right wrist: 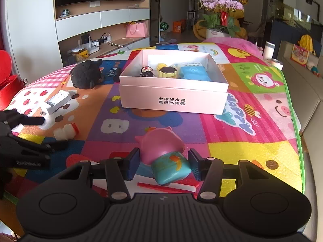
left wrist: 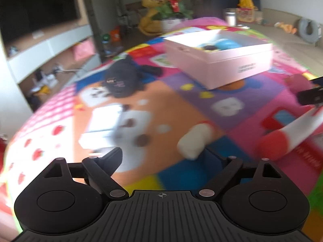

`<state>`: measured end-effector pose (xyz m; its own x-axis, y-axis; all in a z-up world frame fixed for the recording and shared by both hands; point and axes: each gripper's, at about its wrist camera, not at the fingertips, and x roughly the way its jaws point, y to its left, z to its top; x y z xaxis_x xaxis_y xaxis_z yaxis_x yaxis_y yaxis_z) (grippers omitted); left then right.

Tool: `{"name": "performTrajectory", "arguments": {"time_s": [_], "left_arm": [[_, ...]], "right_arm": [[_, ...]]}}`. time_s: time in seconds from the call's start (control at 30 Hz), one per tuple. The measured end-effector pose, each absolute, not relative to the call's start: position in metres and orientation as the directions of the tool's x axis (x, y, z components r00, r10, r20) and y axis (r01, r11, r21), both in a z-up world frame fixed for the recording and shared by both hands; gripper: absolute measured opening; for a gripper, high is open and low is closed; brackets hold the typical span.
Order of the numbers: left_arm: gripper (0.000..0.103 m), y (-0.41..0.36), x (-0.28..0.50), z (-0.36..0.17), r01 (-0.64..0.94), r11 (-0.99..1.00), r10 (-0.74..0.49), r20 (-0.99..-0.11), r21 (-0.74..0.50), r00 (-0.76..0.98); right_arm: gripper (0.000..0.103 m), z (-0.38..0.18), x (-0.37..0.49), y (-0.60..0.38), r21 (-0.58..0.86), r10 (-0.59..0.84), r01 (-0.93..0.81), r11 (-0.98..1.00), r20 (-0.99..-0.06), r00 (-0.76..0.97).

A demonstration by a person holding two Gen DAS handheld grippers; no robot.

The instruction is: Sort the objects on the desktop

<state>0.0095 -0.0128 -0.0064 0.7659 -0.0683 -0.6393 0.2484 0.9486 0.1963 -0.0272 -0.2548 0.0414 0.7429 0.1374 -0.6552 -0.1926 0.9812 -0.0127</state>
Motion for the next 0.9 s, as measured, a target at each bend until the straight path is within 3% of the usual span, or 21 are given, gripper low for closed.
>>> {"name": "performTrajectory", "arguments": {"time_s": [0.17, 0.33, 0.53, 0.67, 0.73, 0.8, 0.9], "left_arm": [[0.092, 0.013, 0.011, -0.003, 0.171, 0.965, -0.007, -0.637, 0.197, 0.771], [0.091, 0.018, 0.004, 0.007, 0.251, 0.967, -0.174, -0.644, 0.029, 0.745], [0.085, -0.020, 0.005, 0.005, 0.361, 0.932, -0.268, -0.643, 0.015, 0.718], [0.069, -0.035, 0.018, -0.005, 0.353, 0.935, -0.240, -0.658, 0.041, 0.714], [0.067, -0.035, 0.021, -0.008, 0.354, 0.935, -0.248, -0.660, 0.030, 0.710], [0.054, -0.037, 0.020, -0.007, 0.365, 0.930, -0.255, -0.658, 0.032, 0.709], [0.048, -0.038, 0.018, -0.006, 0.377, 0.925, -0.261, -0.657, 0.038, 0.707]], "right_arm": [[0.052, 0.041, -0.028, -0.252, -0.013, 0.141, -0.197, 0.980, -0.651, 0.746], [0.052, 0.038, -0.028, -0.250, -0.022, 0.129, -0.189, 0.982, -0.653, 0.747], [0.052, 0.036, -0.030, -0.249, -0.025, 0.127, -0.188, 0.982, -0.651, 0.748], [0.052, 0.037, -0.033, -0.249, -0.023, 0.131, -0.191, 0.981, -0.649, 0.750], [0.052, 0.036, -0.034, -0.250, -0.021, 0.134, -0.194, 0.981, -0.652, 0.747], [0.052, 0.033, -0.034, -0.250, -0.023, 0.131, -0.194, 0.981, -0.658, 0.741], [0.058, 0.030, -0.031, -0.251, -0.026, 0.123, -0.187, 0.982, -0.664, 0.737]]}}
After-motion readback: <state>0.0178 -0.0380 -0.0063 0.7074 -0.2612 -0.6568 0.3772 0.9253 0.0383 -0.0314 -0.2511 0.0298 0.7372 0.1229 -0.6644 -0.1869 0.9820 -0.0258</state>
